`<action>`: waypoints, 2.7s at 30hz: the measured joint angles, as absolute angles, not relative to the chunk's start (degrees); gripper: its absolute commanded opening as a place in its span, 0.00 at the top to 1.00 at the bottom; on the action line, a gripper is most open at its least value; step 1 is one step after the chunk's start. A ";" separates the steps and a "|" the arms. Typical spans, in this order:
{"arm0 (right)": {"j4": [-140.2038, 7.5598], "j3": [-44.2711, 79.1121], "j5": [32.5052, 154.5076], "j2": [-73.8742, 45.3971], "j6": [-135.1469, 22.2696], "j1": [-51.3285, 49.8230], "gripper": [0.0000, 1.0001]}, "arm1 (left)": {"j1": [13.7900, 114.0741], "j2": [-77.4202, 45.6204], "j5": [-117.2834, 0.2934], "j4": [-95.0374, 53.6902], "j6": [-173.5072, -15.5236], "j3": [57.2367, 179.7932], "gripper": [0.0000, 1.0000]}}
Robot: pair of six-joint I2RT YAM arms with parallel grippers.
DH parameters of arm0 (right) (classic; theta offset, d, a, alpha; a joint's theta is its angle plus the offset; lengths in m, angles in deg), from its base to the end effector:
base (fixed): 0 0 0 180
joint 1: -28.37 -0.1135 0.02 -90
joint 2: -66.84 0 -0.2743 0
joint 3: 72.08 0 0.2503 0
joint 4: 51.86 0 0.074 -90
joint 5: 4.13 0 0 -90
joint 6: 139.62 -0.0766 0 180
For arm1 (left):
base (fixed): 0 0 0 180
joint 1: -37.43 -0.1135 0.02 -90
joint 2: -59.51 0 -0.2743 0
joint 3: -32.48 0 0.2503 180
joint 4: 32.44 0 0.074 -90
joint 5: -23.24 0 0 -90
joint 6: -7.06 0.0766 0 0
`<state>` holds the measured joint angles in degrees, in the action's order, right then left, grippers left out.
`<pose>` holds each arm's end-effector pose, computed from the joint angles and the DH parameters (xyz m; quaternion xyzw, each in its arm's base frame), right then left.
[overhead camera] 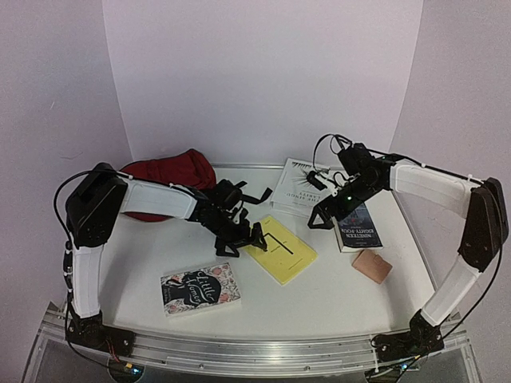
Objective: Pack the student bag
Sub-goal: Move the book to the center of the board.
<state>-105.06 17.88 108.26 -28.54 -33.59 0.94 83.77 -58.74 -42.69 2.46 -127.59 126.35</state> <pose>0.3152 0.1965 0.2393 -0.3984 0.8579 0.2123 0.2454 0.2890 -0.3481 0.1281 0.0691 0.9422 -0.3257 0.0382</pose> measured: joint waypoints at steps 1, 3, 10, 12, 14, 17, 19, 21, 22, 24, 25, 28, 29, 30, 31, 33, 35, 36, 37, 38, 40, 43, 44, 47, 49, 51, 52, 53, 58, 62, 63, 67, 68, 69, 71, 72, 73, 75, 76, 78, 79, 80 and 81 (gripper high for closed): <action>-105.09 17.84 108.66 -28.26 -33.49 0.85 0.02 | 83.32 -58.22 -43.76 2.64 -127.86 126.00 0.00; -104.88 17.92 109.43 -28.12 -33.40 0.29 0.02 | 81.16 -55.82 -45.41 3.03 -128.38 124.13 0.00; -104.99 24.36 108.27 -31.99 -33.15 -7.85 0.02 | 68.99 -38.29 -56.85 10.68 -129.77 120.27 0.00; -104.37 28.37 106.73 -35.39 -32.81 -12.66 0.02 | 67.16 -32.99 -59.69 12.44 -130.56 119.76 0.00; -103.81 32.99 104.97 -39.50 -32.11 -18.18 0.02 | 65.50 -28.11 -61.95 13.90 -131.57 118.69 0.00; -102.96 40.42 102.78 -46.57 -30.75 -26.30 0.02 | 63.09 -23.26 -64.70 16.19 -133.29 116.96 0.00; -102.31 45.01 101.29 -51.11 -29.89 -30.49 0.02 | 61.63 -21.83 -66.17 17.87 -134.32 115.81 0.00; -102.51 50.09 99.53 -55.87 -28.79 -34.75 0.02 | 60.49 -21.39 -67.18 19.08 -135.30 114.60 0.00; -102.31 52.65 98.59 -58.32 -28.31 -36.64 0.02 | 60.07 -21.21 -67.53 19.71 -135.72 113.94 0.00; -102.01 56.74 97.16 -62.37 -27.78 -39.73 0.02 | 59.36 -20.49 -68.08 20.99 -136.66 112.51 0.00; -101.93 58.54 96.56 -64.11 -27.64 -40.91 0.02 | 58.96 -19.92 -68.27 21.65 -137.05 111.85 0.00; -100.35 63.40 94.73 -69.25 -27.57 -44.44 0.02 | 58.03 -17.61 -68.54 23.08 -137.86 110.80 0.00; -99.98 64.25 94.29 -70.30 -27.60 -45.22 0.02 | 57.78 -16.85 -68.58 23.38 -138.11 110.77 0.00; -99.62 65.33 93.86 -71.42 -27.69 -45.86 0.02 | 57.57 -16.23 -68.65 23.51 -138.28 110.77 0.00; -99.30 66.85 93.51 -72.77 -27.86 -46.43 0.02 | 57.38 -15.72 -68.82 23.59 -138.36 110.77 0.00; -98.03 70.72 92.78 -75.84 -28.46 -47.31 0.02 | 57.11 -15.05 -69.01 23.79 -138.45 110.77 0.00; -97.27 74.37 92.27 -78.64 -28.89 -47.81 0.02 | 56.97 -14.95 -69.02 24.09 -138.46 110.77 0.00; -96.46 76.15 91.98 -80.09 -29.08 -48.03 0.02 | 56.95 -14.95 -69.02 24.21 -138.46 110.77 0.00; -96.15 77.63 91.76 -81.27 -29.18 -48.16 0.02 | 56.91 -14.95 -69.05 24.43 -138.46 110.77 0.00; -95.82 78.93 91.58 -82.42 -29.29 -48.24 0.02 | 56.86 -14.92 -69.14 24.71 -138.45 110.77 0.00; -94.76 80.33 91.07 -84.13 -29.32 -48.29 0.02 | 56.82 -14.81 -69.46 25.27 -138.45 110.77 0.00; -93.89 80.68 89.88 -85.96 -28.85 -48.27 0.02 | 56.72 -14.42 -69.56 25.71 -138.32 110.77 0.00; -93.73 80.66 89.40 -86.53 -28.54 -48.27 0.02 | 56.72 -14.32 -69.56 25.88 -138.26 110.79 0.00; -93.08 80.52 88.28 -87.94 -28.02 -48.14 0.05 | 56.72 -14.23 -69.54 26.27 -137.98 110.83 0.00; -92.30 80.33 87.29 -88.00 -27.59 -48.21 0.09 | 56.72 -14.23 -69.52 26.59 -137.82 110.83 0.00; -91.12 79.46 86.79 -87.98 -27.45 -48.16 0.11 | 56.72 -14.23 -69.52 26.62 -137.74 110.83 0.00; -90.24 78.72 86.79 -87.80 -27.65 -48.15 0.12 | 56.72 -14.23 -69.52 26.62 -137.63 110.83 0.00; -89.36 77.73 86.76 -87.40 -27.87 -48.13 0.13 | 56.72 -14.23 -69.52 26.60 -137.48 110.83 0.00; -86.42 69.32 86.83 -83.01 -28.44 -46.43 0.15 | 56.72 -14.89 -69.50 26.61 -136.82 110.83 0.00; -85.58 61.76 87.24 -78.52 -27.99 -42.77 0.15 | 56.72 -16.38 -69.38 26.57 -136.43 111.05 0.00; -85.39 59.96 87.44 -77.42 -27.79 -41.65 0.15 | 56.72 -16.81 -69.35 26.54 -136.31 111.17 0.00; -84.73 53.67 87.52 -73.65 -26.43 -37.66 0.15 | 56.72 -18.49 -69.32 26.43 -135.35 111.63 0.00; -84.76 52.67 87.60 -72.96 -26.16 -36.84 0.15 | 56.72 -19.14 -69.34 26.37 -135.08 111.83 0.00; -84.66 51.44 87.62 -72.23 -25.78 -35.91 0.15 | 56.70 -19.92 -69.40 26.34 -134.75 112.05 0.00; -84.51 49.00 87.70 -70.74 -25.32 -34.16 0.15 | 56.58 -22.00 -69.56 26.48 -133.71 113.06 0.00; -84.56 48.03 87.69 -70.09 -25.14 -33.30 0.15 | 56.49 -23.20 -69.68 26.47 -133.32 113.62 0.00; -84.59 47.22 87.70 -69.56 -24.93 -32.43 0.15 | 56.26 -24.71 -69.97 26.51 -132.61 114.35 0.00; -84.48 45.51 87.84 -68.51 -24.79 -30.74 0.15 | 55.57 -26.96 -70.06 26.45 -131.78 115.49 0.00; -84.53 44.79 87.86 -68.03 -24.76 -29.94 0.15 | 54.96 -28.06 -70.10 26.27 -131.11 115.96 0.00; -84.38 43.62 88.05 -67.34 -24.78 -28.61 0.15 | 53.49 -29.41 -70.02 25.85 -130.12 116.44 0.00; -84.30 42.88 88.06 -66.88 -24.79 -27.98 0.15 | 52.58 -29.83 -69.97 25.74 -129.56 116.67 0.00; -84.25 42.14 88.08 -66.40 -24.81 -27.35 0.15 | 51.63 -30.25 -69.91 25.61 -128.99 116.90 0.00; -84.25 41.41 88.10 -65.92 -24.82 -26.78 0.15 | 50.46 -30.81 -69.75 25.40 -128.36 117.41 0.00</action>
<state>-84.25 41.41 88.10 -65.92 -24.82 -26.78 50.46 -30.81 -69.75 25.40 -128.36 117.41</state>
